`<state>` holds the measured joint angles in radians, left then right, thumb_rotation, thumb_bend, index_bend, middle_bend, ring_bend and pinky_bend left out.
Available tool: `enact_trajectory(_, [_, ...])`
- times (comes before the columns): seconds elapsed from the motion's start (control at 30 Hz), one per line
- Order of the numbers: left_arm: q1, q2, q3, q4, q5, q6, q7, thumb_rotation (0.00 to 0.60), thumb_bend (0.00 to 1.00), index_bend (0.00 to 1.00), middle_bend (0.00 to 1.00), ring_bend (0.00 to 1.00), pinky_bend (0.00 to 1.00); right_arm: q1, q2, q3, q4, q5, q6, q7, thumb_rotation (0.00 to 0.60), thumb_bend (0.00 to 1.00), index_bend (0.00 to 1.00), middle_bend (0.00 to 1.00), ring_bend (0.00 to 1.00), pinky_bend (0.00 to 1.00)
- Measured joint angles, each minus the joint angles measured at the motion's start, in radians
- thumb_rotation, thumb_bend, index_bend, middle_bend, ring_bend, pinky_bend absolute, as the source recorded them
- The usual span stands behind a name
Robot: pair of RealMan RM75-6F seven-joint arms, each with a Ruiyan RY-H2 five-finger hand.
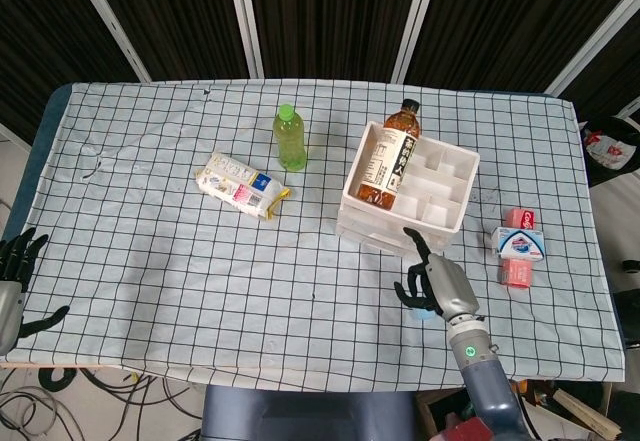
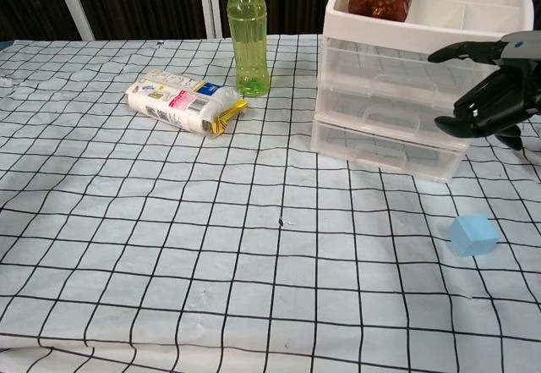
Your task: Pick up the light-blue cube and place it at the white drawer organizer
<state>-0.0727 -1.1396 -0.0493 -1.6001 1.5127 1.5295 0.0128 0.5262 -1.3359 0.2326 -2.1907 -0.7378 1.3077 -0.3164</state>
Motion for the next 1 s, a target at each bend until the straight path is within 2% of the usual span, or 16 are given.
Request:
enact_trajectory(0.23, [-0.001, 0.0, 0.0, -0.001, -0.002, -0.002, -0.001, 0.6, 0.02, 0.0, 0.0, 0.0, 0.0, 0.014, -0.011, 0.014, 0.006, 0.026, 0.002, -0.011, 0.6, 0.36, 0.33, 0.75, 0.82, 0.75])
enact_trajectory(0.53, [-0.001, 0.0, 0.0, -0.002, -0.002, -0.004, 0.002, 0.6, 0.02, 0.0, 0.0, 0.0, 0.0, 0.005, -0.004, -0.002, -0.027, -0.008, 0.003, -0.001, 0.6, 0.35, 0.34, 0.75, 0.82, 0.75])
enact_trajectory(0.57, [-0.001, -0.001, 0.0, -0.002, -0.002, -0.004, 0.002, 0.6, 0.02, 0.0, 0.0, 0.0, 0.0, 0.004, -0.002, -0.004, -0.03, -0.013, 0.002, -0.001, 0.6, 0.36, 0.33, 0.75, 0.82, 0.75])
enact_trajectory(0.7, [-0.001, -0.001, 0.0, -0.002, -0.002, -0.003, 0.003, 0.6, 0.02, 0.0, 0.0, 0.0, 0.0, 0.0, 0.007, -0.011, -0.044, -0.03, -0.001, 0.004, 0.6, 0.35, 0.17, 0.75, 0.82, 0.75])
enact_trajectory(0.87, [-0.001, -0.001, 0.0, -0.002, -0.003, -0.004, 0.004, 0.6, 0.02, 0.0, 0.0, 0.0, 0.0, -0.006, 0.022, -0.015, -0.059, -0.055, -0.003, 0.014, 0.6, 0.31, 0.02, 0.75, 0.82, 0.75])
enact_trajectory(1.0, [-0.002, -0.001, 0.001, -0.001, -0.002, -0.005, 0.005, 0.6, 0.02, 0.0, 0.0, 0.0, 0.0, -0.015, 0.037, -0.025, -0.073, -0.077, -0.004, 0.02, 0.6, 0.31, 0.0, 0.75, 0.82, 0.75])
